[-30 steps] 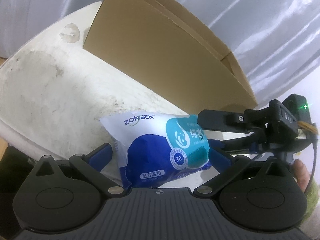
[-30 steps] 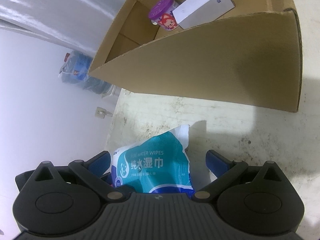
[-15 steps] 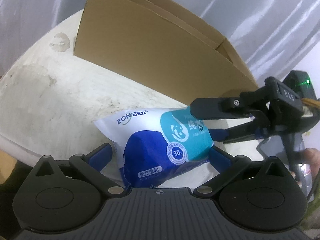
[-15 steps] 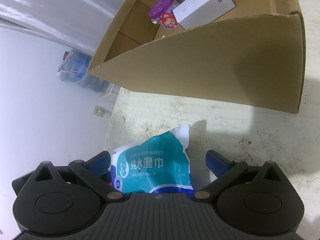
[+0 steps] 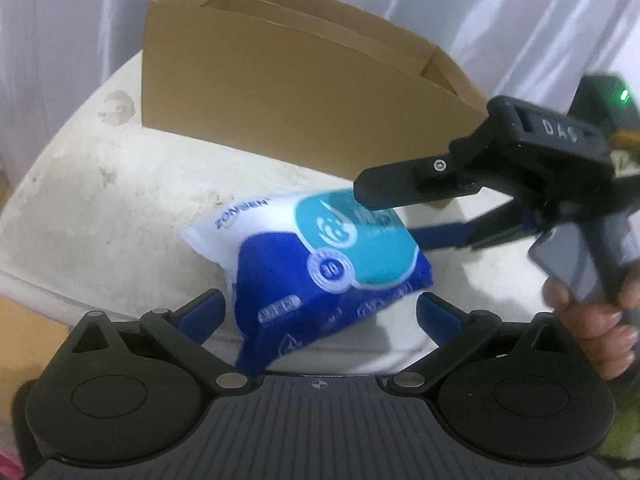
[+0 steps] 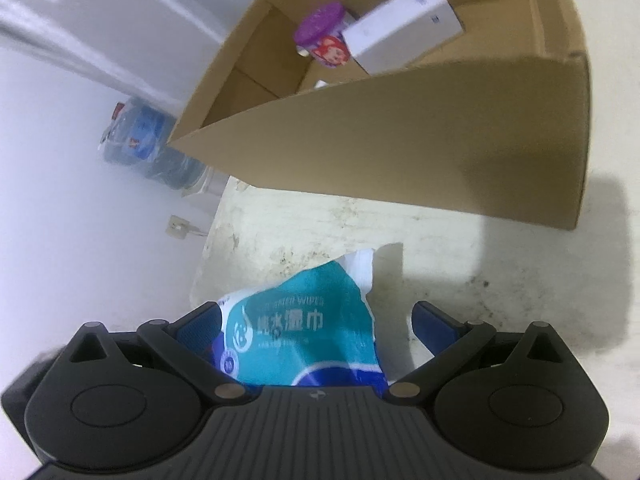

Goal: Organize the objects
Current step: 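Close the right gripper on the wet-wipes pack edge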

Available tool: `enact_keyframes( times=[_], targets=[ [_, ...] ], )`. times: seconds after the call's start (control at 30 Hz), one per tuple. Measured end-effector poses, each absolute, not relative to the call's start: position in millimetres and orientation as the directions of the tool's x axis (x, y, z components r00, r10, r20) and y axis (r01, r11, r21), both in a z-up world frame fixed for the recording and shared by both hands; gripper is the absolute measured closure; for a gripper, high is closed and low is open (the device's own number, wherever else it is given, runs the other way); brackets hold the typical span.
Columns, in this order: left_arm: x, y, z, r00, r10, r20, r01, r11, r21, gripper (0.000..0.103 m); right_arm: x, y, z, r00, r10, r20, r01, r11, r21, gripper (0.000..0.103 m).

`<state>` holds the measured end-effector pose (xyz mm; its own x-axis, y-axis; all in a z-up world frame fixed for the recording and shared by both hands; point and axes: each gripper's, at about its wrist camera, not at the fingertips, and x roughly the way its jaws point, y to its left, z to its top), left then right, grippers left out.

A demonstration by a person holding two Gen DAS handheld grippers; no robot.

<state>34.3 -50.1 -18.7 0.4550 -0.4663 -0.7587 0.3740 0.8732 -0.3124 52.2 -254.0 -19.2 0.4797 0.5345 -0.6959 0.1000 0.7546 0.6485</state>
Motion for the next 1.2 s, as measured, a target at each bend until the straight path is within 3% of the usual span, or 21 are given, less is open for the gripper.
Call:
enact_keyframes(
  times=[0.1,0.17,0.37,0.9,1.2],
  targets=[
    [29.9,-59.9,-17.9,0.46,-0.42,-0.782,0.388,0.887,-0.248,0.006,44.7,-251.0,-18.4,0.474,0.522,-0.709,0.09,0.773,0.628,0.01],
    [26.0,-61.7,-18.6,0.469,-0.393,-0.791,0.386,0.897,-0.216,0.007,41.6,-248.5,-19.9,0.463,0.525,-0.714,0.081,0.778,0.624,0.022],
    [24.1,-64.3,-14.7,0.475,-0.382,-0.792,0.352,0.908,-0.227,0.009,39.8,-244.8,-14.4,0.479,0.535,-0.696,0.038,0.78,0.625,0.032],
    [25.4,-79.5,-11.3,0.465,-0.403,-0.788,0.365,0.899,-0.244,0.009,45.4,-263.5,-10.6,0.501,0.499,-0.707,0.062,0.794,0.604,0.031],
    [26.2,-78.8,-11.5,0.474,-0.387,-0.791,0.358,0.905,-0.229,0.009,49.2,-272.6,-8.0,0.504,0.488,-0.712,0.082,0.794,0.602,0.024]
  ],
)
